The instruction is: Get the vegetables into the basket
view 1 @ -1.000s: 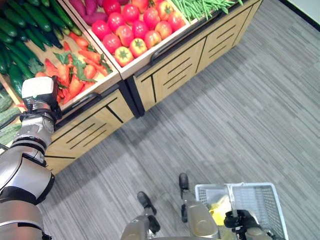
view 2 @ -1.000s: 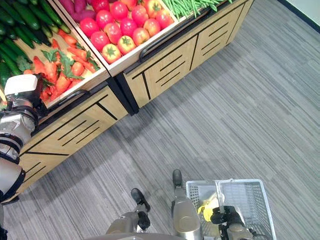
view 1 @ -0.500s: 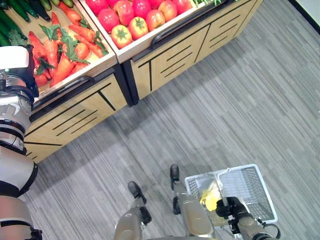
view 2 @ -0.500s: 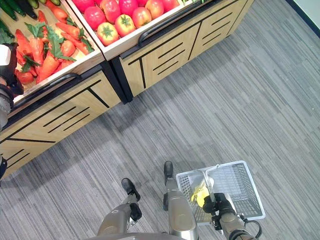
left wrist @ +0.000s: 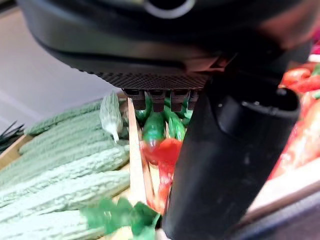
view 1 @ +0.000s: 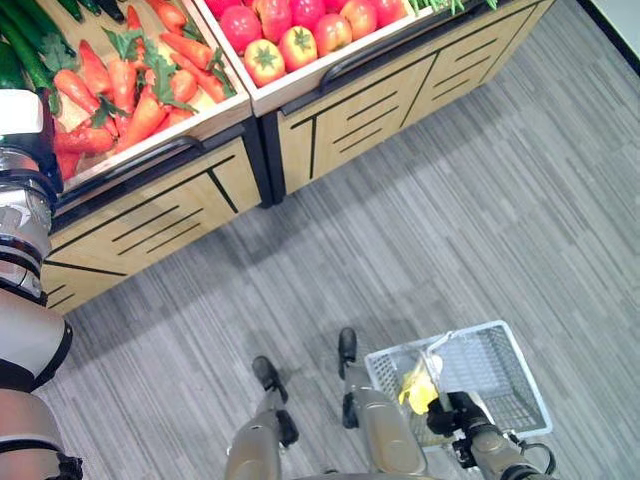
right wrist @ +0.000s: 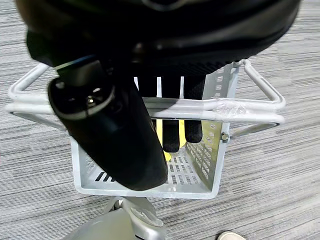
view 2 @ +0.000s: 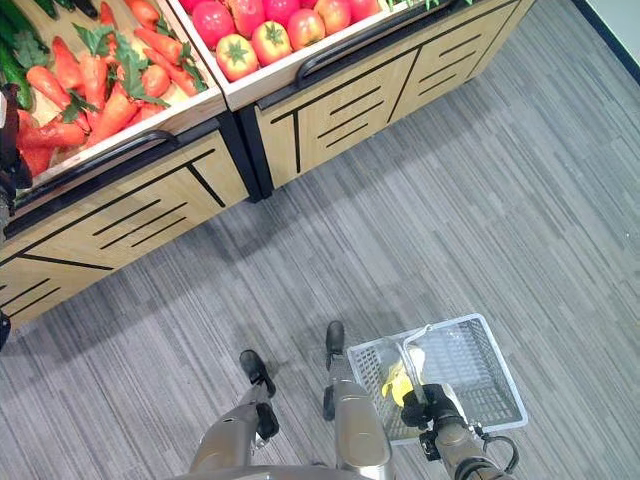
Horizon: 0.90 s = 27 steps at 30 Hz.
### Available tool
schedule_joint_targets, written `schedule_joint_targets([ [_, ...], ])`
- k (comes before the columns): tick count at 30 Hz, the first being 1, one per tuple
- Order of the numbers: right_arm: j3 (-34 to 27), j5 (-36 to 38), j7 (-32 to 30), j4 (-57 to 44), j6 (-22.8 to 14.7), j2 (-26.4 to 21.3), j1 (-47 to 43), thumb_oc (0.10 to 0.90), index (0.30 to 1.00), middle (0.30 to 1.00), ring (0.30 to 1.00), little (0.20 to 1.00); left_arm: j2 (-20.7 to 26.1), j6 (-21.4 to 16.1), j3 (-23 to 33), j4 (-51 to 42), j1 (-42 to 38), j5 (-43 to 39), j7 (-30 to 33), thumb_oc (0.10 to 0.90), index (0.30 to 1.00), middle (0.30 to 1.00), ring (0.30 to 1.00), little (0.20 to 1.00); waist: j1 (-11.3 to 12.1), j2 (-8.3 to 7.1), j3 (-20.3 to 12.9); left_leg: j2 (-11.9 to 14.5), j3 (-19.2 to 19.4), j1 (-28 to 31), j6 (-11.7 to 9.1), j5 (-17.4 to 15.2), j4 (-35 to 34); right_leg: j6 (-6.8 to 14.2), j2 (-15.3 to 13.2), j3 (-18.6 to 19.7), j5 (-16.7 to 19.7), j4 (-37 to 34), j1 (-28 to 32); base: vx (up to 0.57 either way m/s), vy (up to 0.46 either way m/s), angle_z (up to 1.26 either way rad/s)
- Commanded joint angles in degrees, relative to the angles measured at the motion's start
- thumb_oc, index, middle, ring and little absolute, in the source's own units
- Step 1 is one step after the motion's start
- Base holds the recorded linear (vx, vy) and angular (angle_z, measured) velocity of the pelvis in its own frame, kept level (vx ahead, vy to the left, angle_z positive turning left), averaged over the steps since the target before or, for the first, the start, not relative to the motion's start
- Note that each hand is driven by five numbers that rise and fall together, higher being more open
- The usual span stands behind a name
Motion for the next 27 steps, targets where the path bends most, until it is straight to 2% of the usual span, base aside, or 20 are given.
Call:
schedule_joint_targets([
  [1, 1.4, -1.2, 0.2, 2.3, 0.9, -0.8, 3.7, 0.4, 0.3, 0.3, 0.3, 0.3, 3.7, 2.7, -1.8, 2.6, -9.2, 0.1, 2.2, 0.9, 1.0, 1.0, 1.0, 1.0, 0.8, 1.2, -0.7, 1.1, -4.4, 1.7, -1.4, -4.9, 0.1, 9.2, -3.1, 0.4, -1.7, -0.1, 1.4, -0.01, 0.026, -0.11],
  [4, 2.3, -1.5, 0.0, 1.3, 0.7, -1.1, 3.6, 0.4, 0.3, 0.3, 0.3, 0.3, 3.1, 3.0, -3.4, 2.3, -10.9, 0.4, 2.6, 0.9, 1.0, 1.0, 1.0, 1.0, 0.3, 0.22, -0.5, 1.3, -4.9, -1.1, -1.5, -4.3, 0.1, 9.3, -2.9, 0.0, -0.8, -0.1, -0.9, 0.02, 0.035, -0.05],
  [5, 2.6, -1.7, 0.0, 1.2, 0.7, -1.1, 3.7, 0.4, 0.3, 0.3, 0.3, 0.3, 3.1, 2.8, -3.7, 2.7, -11.0, 0.5, 2.3, 0.873, 0.962, 0.962, 0.962, 0.962, 0.2, 0.16, -0.6, 1.4, -5.1, -1.4, -1.5, -4.3, 0.1, 9.3, -2.9, -0.1, -0.8, -0.1, -1.1, 0.04, 0.019, 0.02],
  [6, 2.8, -1.7, 0.1, 0.9, 0.7, -1.0, 3.9, 0.4, 0.3, 0.3, 0.3, 0.3, 2.6, 2.7, -3.2, 2.5, -10.7, -0.3, 2.4, 0.4, 0.3, 0.3, 0.3, 0.3, 0.1, -0.03, -0.6, 1.4, -5.3, -1.7, -1.4, -4.3, 0.1, 9.3, -2.9, -0.2, -0.8, -0.1, -1.3, 0.0, 0.0, 0.0],
  [12, 3.3, -2.2, 0.0, 1.0, 1.0, -0.9, 4.0, 0.4, 0.3, 0.3, 0.3, 0.3, 0.6, 2.8, -0.4, 3.4, -8.3, -2.2, 1.3, 0.4, 0.3, 0.3, 0.3, 0.3, 0.2, -0.31, -0.8, 1.2, -5.7, -1.8, -1.3, -4.4, 0.1, 9.2, -3.1, -0.5, -1.3, -0.1, -1.2, 0.0, 0.0, 0.0],
  [22, 4.1, -3.2, 0.1, 0.7, 1.2, -0.8, 4.3, 0.4, 0.3, 0.3, 0.3, 0.3, -0.7, 2.5, 0.8, 1.8, -6.1, -2.2, 1.4, 0.4, 0.3, 0.3, 0.3, 0.3, 0.6, -0.3, -1.3, 0.9, -6.3, -1.1, -1.1, -4.5, 0.1, 9.0, -3.5, -1.0, -1.9, -0.1, -0.3, 0.0, 0.0, 0.0],
  [26, 4.2, -3.3, 0.1, 0.6, 1.3, -0.7, 4.5, 0.4, 0.3, 0.3, 0.3, 0.3, -1.6, 2.6, 2.5, 1.3, -4.9, -3.1, 1.6, 0.4, 0.3, 0.3, 0.3, 0.3, 0.8, -0.39, -1.4, 0.8, -6.5, -0.7, -1.0, -4.6, 0.1, 8.9, -3.5, -1.1, -2.1, -0.1, 0.3, 0.0, 0.0, 0.0],
  [27, 4.0, -3.3, 0.1, 0.6, 1.5, -0.5, 4.7, 0.4, 0.3, 0.3, 0.3, 0.3, -2.3, 2.5, 5.6, 1.5, -3.7, -6.1, 2.1, 0.4, 0.3, 0.3, 0.3, 0.3, 0.8, -0.54, -1.4, 1.0, -6.8, 0.0, -1.1, -4.8, 0.1, 8.8, -3.4, -1.3, -2.5, -0.1, 1.1, 0.0, 0.0, 0.0],
])
